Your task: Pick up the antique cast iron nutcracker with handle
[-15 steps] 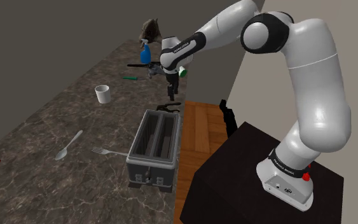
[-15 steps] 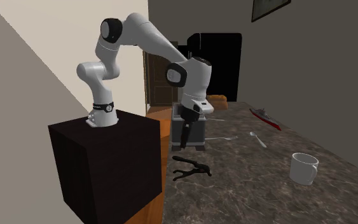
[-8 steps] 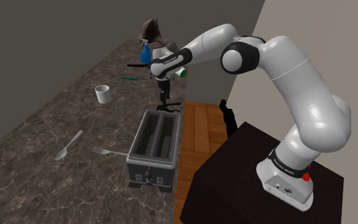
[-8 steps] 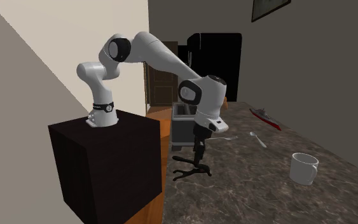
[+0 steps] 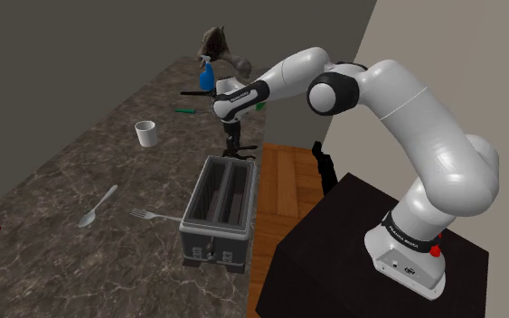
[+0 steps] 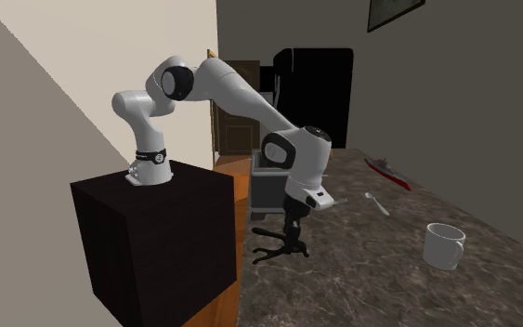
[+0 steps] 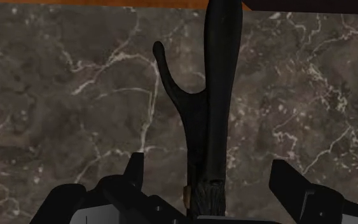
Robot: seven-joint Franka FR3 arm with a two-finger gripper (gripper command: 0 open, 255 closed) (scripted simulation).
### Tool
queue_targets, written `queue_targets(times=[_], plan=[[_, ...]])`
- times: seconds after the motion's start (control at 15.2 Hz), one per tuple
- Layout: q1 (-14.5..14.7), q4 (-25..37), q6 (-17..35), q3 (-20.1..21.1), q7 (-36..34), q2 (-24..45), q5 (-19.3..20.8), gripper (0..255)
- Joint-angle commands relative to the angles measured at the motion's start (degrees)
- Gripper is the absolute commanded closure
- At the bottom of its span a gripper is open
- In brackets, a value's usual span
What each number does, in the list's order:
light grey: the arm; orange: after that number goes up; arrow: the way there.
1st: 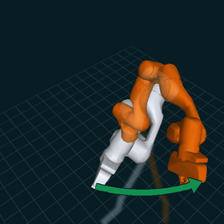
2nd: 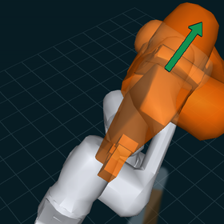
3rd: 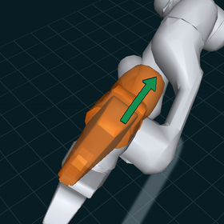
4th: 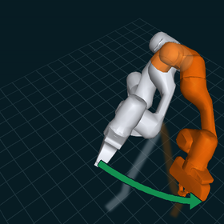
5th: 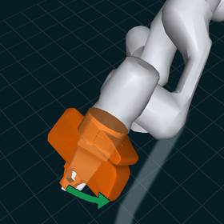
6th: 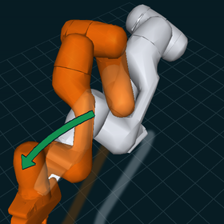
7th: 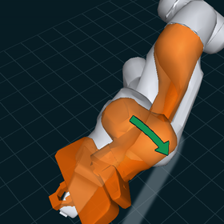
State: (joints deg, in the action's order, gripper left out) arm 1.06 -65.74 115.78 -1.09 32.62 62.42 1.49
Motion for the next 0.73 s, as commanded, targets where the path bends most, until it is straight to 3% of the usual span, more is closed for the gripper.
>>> queue_targets(times=[0.0,0.66], plan=[[0.04,0.06,0.11,0.01,-0.05,0.13,0.0,255],[0.03,-0.31,-0.16,0.01,-0.02,-0.51,0.0,255]])
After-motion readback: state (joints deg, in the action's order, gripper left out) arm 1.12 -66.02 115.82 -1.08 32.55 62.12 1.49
